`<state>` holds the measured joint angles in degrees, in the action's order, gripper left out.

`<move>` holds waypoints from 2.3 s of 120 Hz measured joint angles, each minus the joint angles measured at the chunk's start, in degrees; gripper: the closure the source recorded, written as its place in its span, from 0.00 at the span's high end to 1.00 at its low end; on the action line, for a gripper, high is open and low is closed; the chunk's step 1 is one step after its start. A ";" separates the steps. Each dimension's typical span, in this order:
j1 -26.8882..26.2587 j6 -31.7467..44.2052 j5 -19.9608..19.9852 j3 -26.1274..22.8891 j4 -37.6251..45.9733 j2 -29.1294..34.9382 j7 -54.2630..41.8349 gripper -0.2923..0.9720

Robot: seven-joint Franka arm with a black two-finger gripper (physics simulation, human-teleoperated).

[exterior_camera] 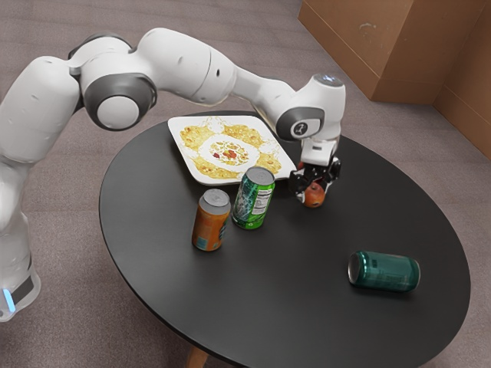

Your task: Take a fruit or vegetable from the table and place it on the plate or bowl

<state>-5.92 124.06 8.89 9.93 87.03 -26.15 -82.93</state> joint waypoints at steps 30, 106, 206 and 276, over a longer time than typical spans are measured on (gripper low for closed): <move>-0.08 0.24 0.06 0.05 -0.16 0.80 0.18 0.49; -0.35 -9.71 -0.74 0.14 0.18 12.57 5.22 0.49; 0.68 -29.39 -10.56 9.32 0.32 15.21 32.67 0.44; 1.61 -30.67 -10.23 9.31 0.24 13.28 46.94 0.68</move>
<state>-4.31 93.39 -1.34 19.24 87.27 -12.87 -36.00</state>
